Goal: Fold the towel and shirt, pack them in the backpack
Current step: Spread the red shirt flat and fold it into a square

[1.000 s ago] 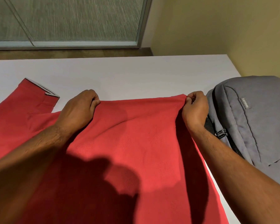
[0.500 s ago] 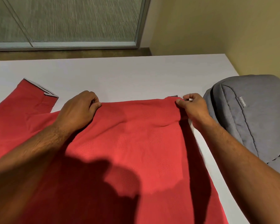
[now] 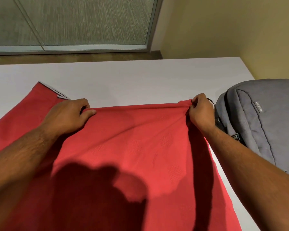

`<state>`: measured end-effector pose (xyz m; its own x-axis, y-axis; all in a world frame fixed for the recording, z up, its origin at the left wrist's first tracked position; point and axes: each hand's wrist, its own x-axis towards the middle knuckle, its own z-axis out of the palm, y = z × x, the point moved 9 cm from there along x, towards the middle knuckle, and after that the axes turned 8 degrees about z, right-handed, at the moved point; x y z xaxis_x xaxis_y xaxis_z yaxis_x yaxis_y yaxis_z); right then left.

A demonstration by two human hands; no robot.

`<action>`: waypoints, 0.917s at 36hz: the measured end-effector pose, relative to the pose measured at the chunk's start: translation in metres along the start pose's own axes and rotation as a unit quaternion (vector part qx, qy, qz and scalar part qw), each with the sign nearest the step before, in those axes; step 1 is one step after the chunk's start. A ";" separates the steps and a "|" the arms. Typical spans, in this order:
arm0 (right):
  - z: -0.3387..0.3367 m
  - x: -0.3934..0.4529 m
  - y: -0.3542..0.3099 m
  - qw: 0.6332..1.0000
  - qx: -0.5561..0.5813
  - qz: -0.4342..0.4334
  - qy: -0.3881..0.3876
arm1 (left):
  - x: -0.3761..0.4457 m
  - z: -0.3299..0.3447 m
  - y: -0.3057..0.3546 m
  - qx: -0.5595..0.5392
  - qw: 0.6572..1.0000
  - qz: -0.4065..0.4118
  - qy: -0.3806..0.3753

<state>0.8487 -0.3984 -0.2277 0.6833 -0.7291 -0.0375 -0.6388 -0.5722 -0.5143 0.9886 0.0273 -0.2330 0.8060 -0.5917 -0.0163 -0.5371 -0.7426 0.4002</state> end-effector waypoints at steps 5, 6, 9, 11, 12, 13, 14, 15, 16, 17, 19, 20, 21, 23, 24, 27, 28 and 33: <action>0.000 -0.003 0.001 1.000 -0.007 0.013 0.010 | -0.014 -0.013 -0.022 -0.005 0.999 -0.014 0.032; -0.001 -0.004 0.001 1.000 -0.001 0.019 0.007 | -0.016 -0.013 -0.022 -0.007 0.999 -0.013 0.032; -0.003 -0.007 0.007 0.997 0.051 0.055 -0.035 | -0.020 -0.013 -0.023 -0.009 0.999 -0.013 0.036; -0.008 -0.010 0.013 0.988 0.105 0.087 -0.071 | -0.020 -0.012 -0.024 -0.009 0.999 -0.015 0.036; -0.012 -0.010 0.018 0.984 0.121 0.097 -0.093 | -0.021 -0.012 -0.023 -0.007 0.999 -0.013 0.040; -0.013 -0.010 0.023 0.978 0.122 0.106 -0.128 | -0.022 -0.014 -0.020 0.004 0.999 -0.003 0.054; -0.014 -0.013 0.029 0.972 0.113 0.116 -0.173 | -0.024 -0.017 -0.015 0.027 0.996 0.010 0.079; -0.013 -0.014 0.035 0.962 0.102 0.124 -0.219 | -0.027 -0.021 -0.010 0.049 0.992 0.022 0.110; -0.013 -0.016 0.041 0.954 0.084 0.130 -0.257 | -0.030 -0.024 -0.003 0.063 0.988 0.028 0.139; -0.015 -0.017 0.047 0.949 0.060 0.132 -0.279 | -0.034 -0.024 0.005 0.067 0.984 0.036 0.160; -0.018 -0.021 0.050 0.943 0.027 0.123 -0.308 | -0.039 -0.017 0.025 0.057 0.983 0.059 0.167; -0.019 -0.023 0.049 0.942 0.028 0.120 -0.313 | -0.042 -0.010 0.032 0.052 0.984 0.070 0.153; -0.021 -0.023 0.048 0.943 0.041 0.121 -0.306 | -0.044 -0.001 0.037 0.048 0.987 0.077 0.135; -0.026 -0.020 0.051 0.947 0.088 0.147 -0.272 | -0.048 0.013 0.038 0.047 0.990 0.072 0.107; -0.029 -0.018 0.056 0.947 0.106 0.163 -0.254 | -0.050 0.015 0.037 0.047 0.991 0.068 0.103; -0.028 -0.019 0.071 0.949 0.110 0.179 -0.237 | -0.053 0.015 0.035 0.044 0.992 0.063 0.100; -0.028 -0.022 0.074 0.951 0.111 0.179 -0.225 | -0.053 0.014 0.034 0.044 0.992 0.064 0.095; -0.032 -0.039 0.074 0.963 0.143 0.161 -0.164 | -0.053 0.018 0.029 0.047 0.996 0.060 0.054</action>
<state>0.7632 -0.4245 -0.2371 0.5707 -0.6667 -0.4793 -0.7449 -0.1747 -0.6439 0.9253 0.0316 -0.2368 0.7539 -0.6445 0.1277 -0.6481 -0.6976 0.3053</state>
